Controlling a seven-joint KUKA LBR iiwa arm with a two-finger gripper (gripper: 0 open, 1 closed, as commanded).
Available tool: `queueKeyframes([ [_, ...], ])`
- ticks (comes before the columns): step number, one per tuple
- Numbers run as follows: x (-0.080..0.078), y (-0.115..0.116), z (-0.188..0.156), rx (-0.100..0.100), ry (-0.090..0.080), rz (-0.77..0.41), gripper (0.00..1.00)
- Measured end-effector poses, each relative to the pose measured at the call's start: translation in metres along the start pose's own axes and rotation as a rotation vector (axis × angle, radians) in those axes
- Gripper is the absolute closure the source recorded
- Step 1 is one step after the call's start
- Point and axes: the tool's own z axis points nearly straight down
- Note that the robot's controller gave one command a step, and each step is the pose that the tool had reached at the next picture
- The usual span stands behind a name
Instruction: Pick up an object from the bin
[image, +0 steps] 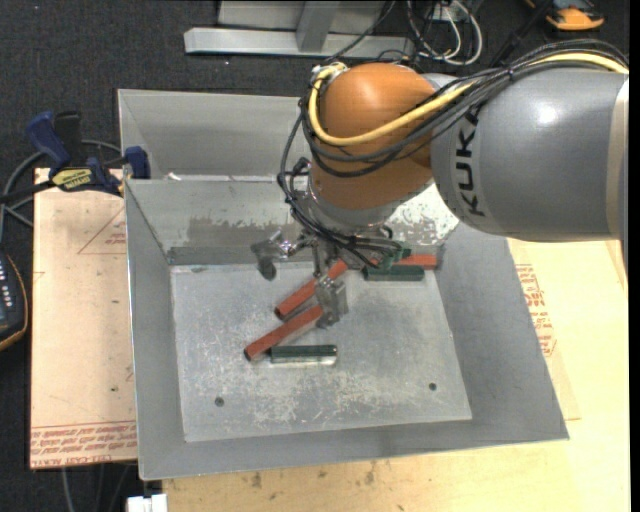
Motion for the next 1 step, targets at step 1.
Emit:
queueKeyframes([
  [1,0.0097,-0.0271,0.145,-0.004,0.01,-0.047,0.0],
])
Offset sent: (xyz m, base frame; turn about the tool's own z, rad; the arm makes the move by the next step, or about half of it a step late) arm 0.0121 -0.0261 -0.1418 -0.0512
